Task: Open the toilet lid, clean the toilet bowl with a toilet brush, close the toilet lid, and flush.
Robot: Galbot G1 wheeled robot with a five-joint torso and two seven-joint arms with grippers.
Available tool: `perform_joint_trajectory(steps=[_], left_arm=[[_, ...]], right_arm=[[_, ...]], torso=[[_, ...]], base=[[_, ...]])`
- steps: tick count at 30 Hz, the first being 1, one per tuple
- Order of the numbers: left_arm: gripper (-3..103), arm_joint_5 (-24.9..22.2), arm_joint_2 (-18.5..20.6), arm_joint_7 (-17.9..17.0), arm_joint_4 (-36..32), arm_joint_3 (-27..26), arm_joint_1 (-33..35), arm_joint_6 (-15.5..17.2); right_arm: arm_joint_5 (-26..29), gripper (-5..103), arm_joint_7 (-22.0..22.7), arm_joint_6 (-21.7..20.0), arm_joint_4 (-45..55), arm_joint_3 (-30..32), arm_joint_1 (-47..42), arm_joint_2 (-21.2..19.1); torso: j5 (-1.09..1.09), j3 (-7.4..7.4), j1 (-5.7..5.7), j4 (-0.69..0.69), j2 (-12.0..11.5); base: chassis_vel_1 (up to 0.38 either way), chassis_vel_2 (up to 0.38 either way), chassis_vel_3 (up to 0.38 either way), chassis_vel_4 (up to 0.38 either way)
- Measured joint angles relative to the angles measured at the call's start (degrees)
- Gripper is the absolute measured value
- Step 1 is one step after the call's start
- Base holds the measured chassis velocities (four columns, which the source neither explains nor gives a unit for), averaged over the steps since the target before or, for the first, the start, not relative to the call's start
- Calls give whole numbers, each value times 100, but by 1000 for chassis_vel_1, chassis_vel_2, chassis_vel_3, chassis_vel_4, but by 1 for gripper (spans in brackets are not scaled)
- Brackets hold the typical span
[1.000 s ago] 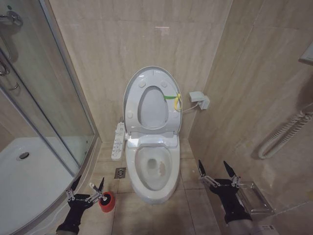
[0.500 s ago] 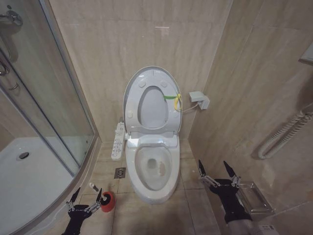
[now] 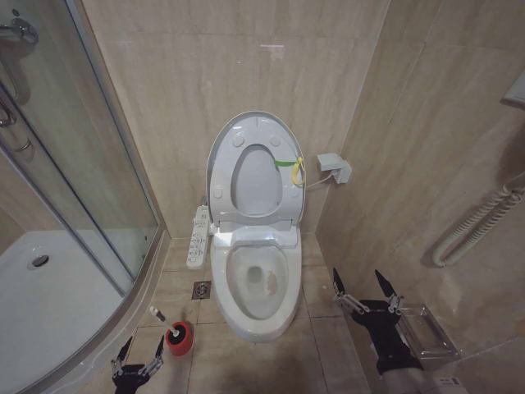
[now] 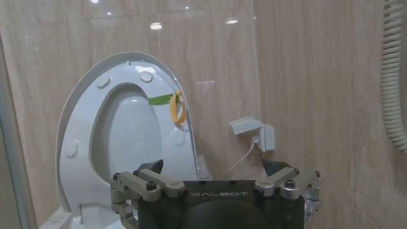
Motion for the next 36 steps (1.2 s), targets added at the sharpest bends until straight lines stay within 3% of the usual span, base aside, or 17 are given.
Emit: perform_joint_trajectory(steps=[5,13,14,16,20,22,23,36], left_arm=[[96,-50,-14,87,749,5,-234,-292],[96,-70,-22,123,1029,13,-329,-432],[96,-92,-40,143,1204,25,-415,-591],[97,-138,-101,250,1536,75,-608,-901],[97,-154,-102,442,1642,67,-663,-1044],[97,-154,-99,501,1656,66,-671,-1069],[102,-162,-91,559,1658,60,-671,-1085],[99,-185,-52,587,1723,41,-708,-1123]], right_arm=[[0,100,0,0,0,0,0,0],[0,100,0,0,0,0,0,0],[0,100,0,0,0,0,0,0],[0,100,0,0,1,-1,0,1],[0,100,0,0,1,0,0,0],[0,100,0,0,1,0,0,0],[0,100,0,0,1,0,0,0],[0,100,0,0,0,0,0,0]], torso=[[0,0,0,0,0],[2,0,0,0,0],[7,0,0,2,0],[-5,0,0,-2,-1],[6,0,0,1,-1],[-1,0,0,0,-1],[-1,0,0,0,-1],[0,0,0,0,-1]], base=[[0,0,0,0],[0,0,0,0],[0,0,0,0],[0,0,0,0],[0,0,0,0],[0,0,0,0],[0,0,0,0],[0,0,0,0]])
